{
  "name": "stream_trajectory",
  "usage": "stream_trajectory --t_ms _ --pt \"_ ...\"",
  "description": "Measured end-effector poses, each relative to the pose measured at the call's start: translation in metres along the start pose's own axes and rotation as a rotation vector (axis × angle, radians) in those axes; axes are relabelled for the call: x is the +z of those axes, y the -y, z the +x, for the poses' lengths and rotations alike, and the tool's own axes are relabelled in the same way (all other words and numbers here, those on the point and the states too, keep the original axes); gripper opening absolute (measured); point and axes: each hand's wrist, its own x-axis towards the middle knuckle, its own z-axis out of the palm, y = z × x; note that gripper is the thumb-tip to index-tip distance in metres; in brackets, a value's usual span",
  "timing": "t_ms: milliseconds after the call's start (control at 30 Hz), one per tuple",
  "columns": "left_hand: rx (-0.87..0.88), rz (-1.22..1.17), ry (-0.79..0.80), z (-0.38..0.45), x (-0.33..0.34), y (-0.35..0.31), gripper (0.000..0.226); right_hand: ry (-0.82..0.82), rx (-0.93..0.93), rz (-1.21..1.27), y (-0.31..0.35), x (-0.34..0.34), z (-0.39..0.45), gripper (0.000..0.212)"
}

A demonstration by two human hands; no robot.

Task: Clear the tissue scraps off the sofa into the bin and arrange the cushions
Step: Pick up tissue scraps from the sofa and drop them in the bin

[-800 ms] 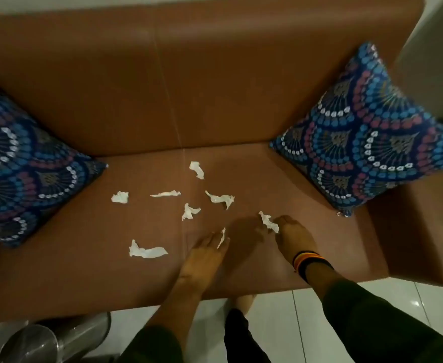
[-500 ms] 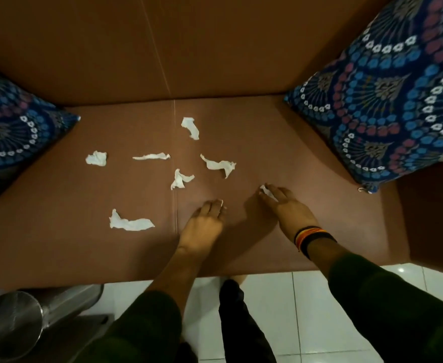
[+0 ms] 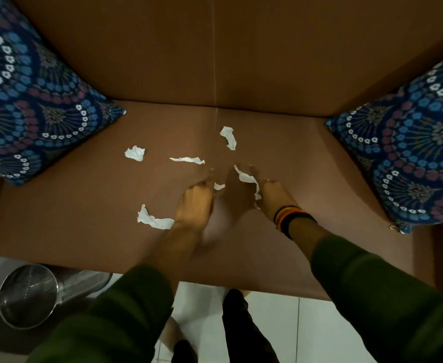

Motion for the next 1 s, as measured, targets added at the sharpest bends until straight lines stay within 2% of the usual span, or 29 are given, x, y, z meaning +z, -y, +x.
stream_trajectory --t_ms 67,100,200,267,300,400,533,733,833,1000 --pt "-0.026 0.032 0.024 0.015 -0.001 0.005 0.074 -0.032 0.037 0.041 0.004 0.008 0.022 0.084" --pt "-0.025 0.040 0.037 0.021 0.002 0.007 0.068 -0.051 0.053 0.059 0.002 0.014 0.030 0.083" --pt "0.010 0.077 0.075 0.028 0.012 0.008 0.037 -0.084 0.069 0.028 -0.007 0.030 0.039 0.051" --pt "0.055 0.068 0.055 0.022 0.018 0.013 0.032 -0.122 0.075 -0.018 -0.007 0.034 0.031 0.026" --pt "0.074 0.044 0.042 0.017 0.021 0.016 0.031 -0.140 0.075 -0.023 -0.006 0.037 0.024 0.020" --pt "0.083 -0.057 -0.009 -0.009 0.016 0.020 0.029 -0.200 0.097 0.050 0.000 0.043 -0.005 0.018" --pt "-0.014 -0.141 -0.094 -0.049 0.004 0.043 0.025 -0.233 0.063 0.095 0.027 0.054 -0.029 0.014" --pt "-0.181 -0.279 -0.187 -0.126 -0.022 0.132 0.030 -0.168 -0.124 -0.029 0.130 0.085 -0.043 0.016" --pt "-0.321 -0.402 -0.247 -0.170 -0.028 0.198 0.030 -0.129 -0.216 -0.066 0.202 0.115 -0.053 0.015" --pt "-0.538 -0.386 -0.283 -0.246 -0.015 0.321 0.029 -0.021 -0.300 -0.027 0.324 0.196 -0.069 0.021"
